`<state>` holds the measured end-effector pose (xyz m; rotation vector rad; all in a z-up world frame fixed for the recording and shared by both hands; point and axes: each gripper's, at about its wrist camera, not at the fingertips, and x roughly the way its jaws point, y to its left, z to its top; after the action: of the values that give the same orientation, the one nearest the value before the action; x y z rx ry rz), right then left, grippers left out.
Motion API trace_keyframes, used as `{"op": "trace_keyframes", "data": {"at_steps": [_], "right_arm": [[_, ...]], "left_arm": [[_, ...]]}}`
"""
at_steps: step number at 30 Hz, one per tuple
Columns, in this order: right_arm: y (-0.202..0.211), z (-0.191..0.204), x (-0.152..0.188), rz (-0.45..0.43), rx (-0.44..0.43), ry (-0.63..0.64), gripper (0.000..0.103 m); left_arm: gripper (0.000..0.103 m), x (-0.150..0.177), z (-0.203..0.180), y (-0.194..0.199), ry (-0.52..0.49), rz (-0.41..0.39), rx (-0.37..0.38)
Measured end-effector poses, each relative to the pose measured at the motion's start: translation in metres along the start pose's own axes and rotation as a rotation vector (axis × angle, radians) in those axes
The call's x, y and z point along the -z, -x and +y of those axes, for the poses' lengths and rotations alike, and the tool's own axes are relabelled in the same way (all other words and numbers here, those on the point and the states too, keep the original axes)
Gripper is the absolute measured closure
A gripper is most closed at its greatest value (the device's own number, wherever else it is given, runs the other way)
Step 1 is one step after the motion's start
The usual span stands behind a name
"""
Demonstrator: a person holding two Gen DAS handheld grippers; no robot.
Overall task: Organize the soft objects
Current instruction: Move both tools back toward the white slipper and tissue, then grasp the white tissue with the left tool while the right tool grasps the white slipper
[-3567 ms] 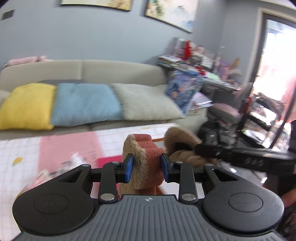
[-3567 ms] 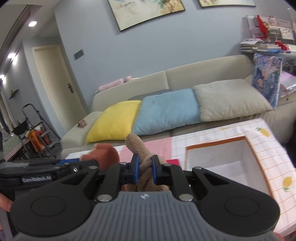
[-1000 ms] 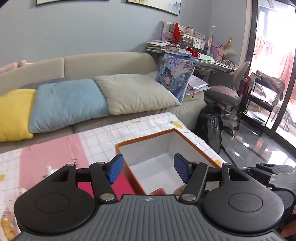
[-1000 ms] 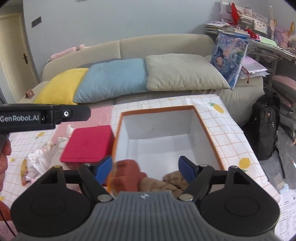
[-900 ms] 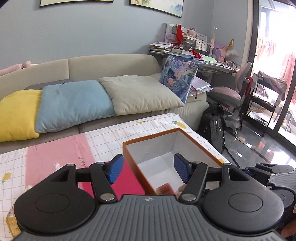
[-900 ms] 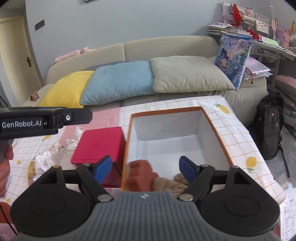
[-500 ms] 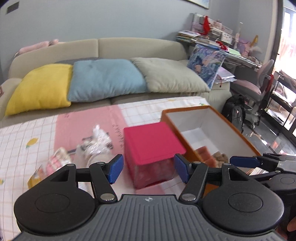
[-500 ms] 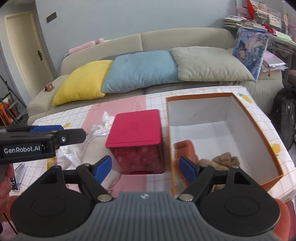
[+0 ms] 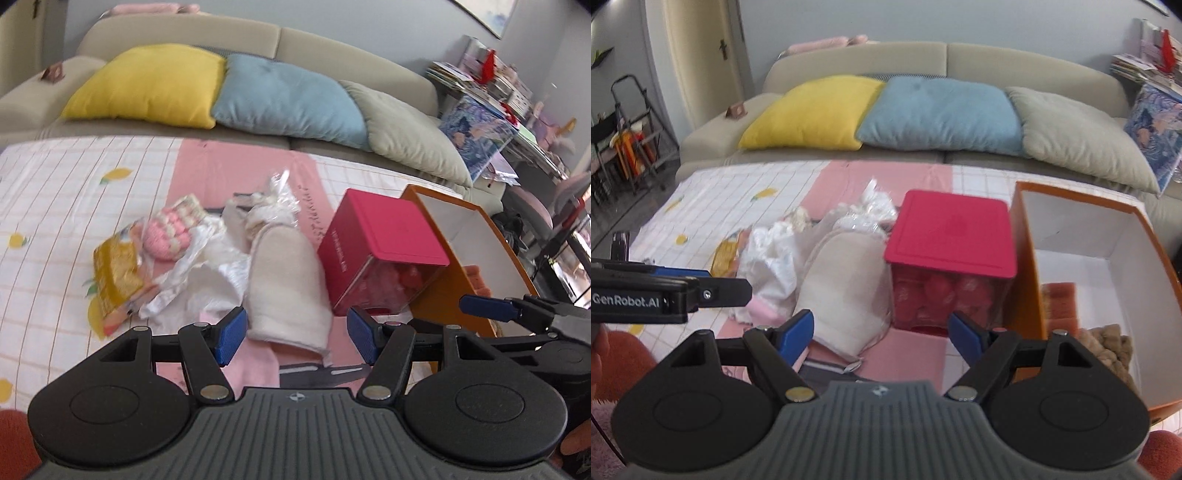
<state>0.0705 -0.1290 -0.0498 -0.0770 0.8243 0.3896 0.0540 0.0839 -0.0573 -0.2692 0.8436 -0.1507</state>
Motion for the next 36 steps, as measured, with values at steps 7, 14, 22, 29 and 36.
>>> {"op": "trace_keyframes", "data": {"at_steps": [7,14,22,29,36], "right_arm": [[-0.034,0.015,0.003,0.093,-0.027,0.048,0.024],[-0.062,0.025,-0.002,0.152,-0.065,0.066,0.024],[-0.119,0.04,-0.012,0.242,-0.096,-0.015,0.024],[-0.156,0.035,-0.015,0.307,-0.064,-0.22,0.023],[-0.173,0.032,-0.019,0.315,-0.034,-0.311,0.025]], "left_arm": [[0.03,0.007,0.036,-0.008,0.114,0.041,-0.008],[0.03,0.007,0.062,-0.016,0.182,0.059,-0.051],[0.031,0.006,0.069,-0.031,0.173,0.091,-0.074],[0.031,0.003,0.07,-0.042,0.132,0.104,-0.097],[0.031,-0.002,0.064,-0.047,0.043,0.08,-0.108]]}}
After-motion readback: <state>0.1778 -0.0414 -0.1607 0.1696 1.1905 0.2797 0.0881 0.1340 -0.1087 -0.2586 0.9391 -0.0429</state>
